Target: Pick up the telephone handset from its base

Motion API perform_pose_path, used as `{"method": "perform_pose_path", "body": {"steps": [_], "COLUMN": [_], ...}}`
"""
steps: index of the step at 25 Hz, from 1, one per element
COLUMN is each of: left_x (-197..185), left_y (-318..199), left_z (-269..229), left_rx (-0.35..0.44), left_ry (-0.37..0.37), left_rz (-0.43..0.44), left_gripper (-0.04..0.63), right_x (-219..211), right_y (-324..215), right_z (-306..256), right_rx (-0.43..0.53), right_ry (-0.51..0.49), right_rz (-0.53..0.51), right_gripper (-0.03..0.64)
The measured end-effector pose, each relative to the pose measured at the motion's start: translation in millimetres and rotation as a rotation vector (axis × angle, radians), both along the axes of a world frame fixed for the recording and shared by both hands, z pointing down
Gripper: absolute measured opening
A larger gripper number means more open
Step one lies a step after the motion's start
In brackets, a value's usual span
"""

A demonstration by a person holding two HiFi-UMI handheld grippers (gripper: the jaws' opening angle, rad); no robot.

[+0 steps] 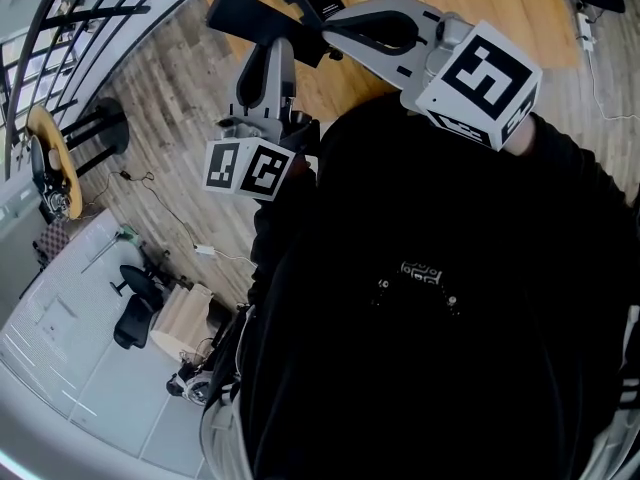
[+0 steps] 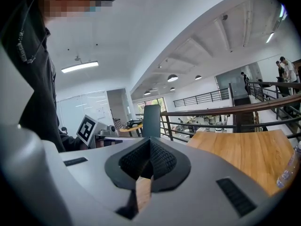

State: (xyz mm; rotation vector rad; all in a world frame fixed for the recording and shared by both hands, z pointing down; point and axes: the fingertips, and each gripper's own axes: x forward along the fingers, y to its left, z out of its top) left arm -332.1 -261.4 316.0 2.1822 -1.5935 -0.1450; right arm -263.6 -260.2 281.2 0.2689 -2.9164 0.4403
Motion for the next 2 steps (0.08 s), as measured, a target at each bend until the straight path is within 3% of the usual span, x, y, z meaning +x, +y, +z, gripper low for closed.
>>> {"method": "perform_pose_path", "body": {"steps": [2], "left_x": [-3.2], "left_y": [-1.6], "left_z": [-0.2], "left_rx": [0.002], "left_ry": [0.000], "left_rz": [-0.002], "left_gripper": [0.075], "right_x": [-2.3], "right_y": [-1.1], "right_z": [0.5], "right_rx": [0.002], "right_ry": [0.001], "right_rz": [-0.001], "right_gripper": [0.015]}}
